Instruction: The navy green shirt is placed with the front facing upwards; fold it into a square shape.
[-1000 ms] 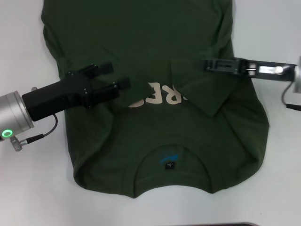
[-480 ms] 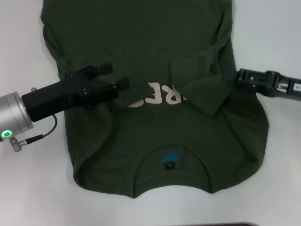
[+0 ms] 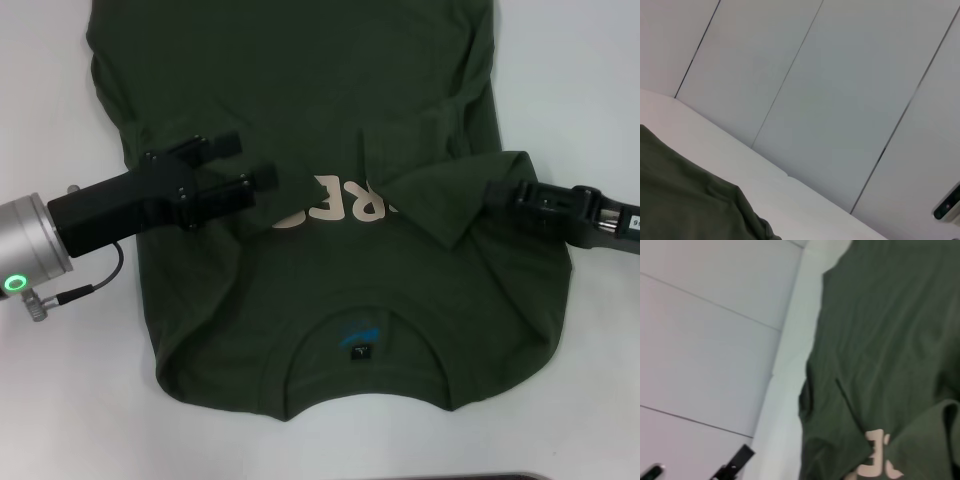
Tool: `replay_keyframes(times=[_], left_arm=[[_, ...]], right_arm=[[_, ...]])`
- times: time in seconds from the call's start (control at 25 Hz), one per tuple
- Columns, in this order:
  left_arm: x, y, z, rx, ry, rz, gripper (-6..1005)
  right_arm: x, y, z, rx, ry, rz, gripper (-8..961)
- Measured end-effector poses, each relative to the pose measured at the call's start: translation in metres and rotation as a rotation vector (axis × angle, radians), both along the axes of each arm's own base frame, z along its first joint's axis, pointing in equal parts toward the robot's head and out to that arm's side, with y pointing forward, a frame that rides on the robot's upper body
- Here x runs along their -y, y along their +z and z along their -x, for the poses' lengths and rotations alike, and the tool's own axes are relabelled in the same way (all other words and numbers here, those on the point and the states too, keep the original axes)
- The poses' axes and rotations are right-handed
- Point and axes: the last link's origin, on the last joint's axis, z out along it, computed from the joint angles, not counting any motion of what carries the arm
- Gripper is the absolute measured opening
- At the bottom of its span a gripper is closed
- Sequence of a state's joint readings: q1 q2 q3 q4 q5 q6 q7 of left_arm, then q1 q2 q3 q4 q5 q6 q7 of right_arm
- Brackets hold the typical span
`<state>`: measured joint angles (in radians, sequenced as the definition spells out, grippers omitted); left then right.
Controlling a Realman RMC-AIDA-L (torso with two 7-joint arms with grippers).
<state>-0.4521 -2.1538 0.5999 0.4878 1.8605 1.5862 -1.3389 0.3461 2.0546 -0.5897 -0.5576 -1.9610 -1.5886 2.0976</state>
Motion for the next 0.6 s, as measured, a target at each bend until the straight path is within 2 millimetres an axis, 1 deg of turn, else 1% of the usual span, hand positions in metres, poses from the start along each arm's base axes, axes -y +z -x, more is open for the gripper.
replay_keyframes(times=[0.28, 0.6], left_arm=[[0.0, 0.0, 0.0, 0.001, 0.0, 0.0, 842], [0.0, -0.001, 0.0, -0.001, -0.003, 0.0, 842]], right_arm=[[-0.003, -0.009, -0.007, 0.057, -0.047, -0.001, 730], [-0.008, -0.011, -0.011, 0.093, -0.07, -0.007, 722]])
